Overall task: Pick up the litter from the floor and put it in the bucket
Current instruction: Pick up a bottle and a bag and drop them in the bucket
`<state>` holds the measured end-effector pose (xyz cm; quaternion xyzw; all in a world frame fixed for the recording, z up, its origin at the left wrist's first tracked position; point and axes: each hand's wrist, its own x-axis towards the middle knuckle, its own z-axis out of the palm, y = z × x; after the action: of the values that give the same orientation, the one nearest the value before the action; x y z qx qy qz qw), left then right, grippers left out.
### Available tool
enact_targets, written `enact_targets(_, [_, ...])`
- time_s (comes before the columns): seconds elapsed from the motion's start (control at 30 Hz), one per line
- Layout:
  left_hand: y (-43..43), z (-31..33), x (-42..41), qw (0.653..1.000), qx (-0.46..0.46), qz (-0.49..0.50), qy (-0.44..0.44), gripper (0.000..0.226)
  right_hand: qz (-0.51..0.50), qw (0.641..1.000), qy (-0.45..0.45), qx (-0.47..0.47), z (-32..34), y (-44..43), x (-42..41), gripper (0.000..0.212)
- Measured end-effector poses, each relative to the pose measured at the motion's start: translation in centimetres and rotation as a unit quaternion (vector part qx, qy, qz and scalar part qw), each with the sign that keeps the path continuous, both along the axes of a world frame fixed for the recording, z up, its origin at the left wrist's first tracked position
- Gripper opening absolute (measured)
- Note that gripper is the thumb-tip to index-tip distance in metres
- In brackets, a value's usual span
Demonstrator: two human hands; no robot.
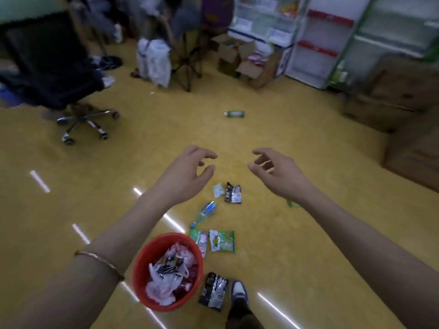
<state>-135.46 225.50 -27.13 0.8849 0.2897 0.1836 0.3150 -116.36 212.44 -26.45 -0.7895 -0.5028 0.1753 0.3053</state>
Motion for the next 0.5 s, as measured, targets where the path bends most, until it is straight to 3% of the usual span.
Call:
enact_targets(0.27, [-7.6,1.1,5.3,0.987,-0.011,-0.157,-0.004,0.025,-0.182,0.983,-0.01,-0.023,1.2,-15.0,1.5,0.043])
enact_targets(0.5, [-9.9,-0.6,9.1,0.986,-0.001,-0.162,0.028,0.028,-0.221,0.975,-0.011,-0.025,0.0,-18.9,5.4,0.042])
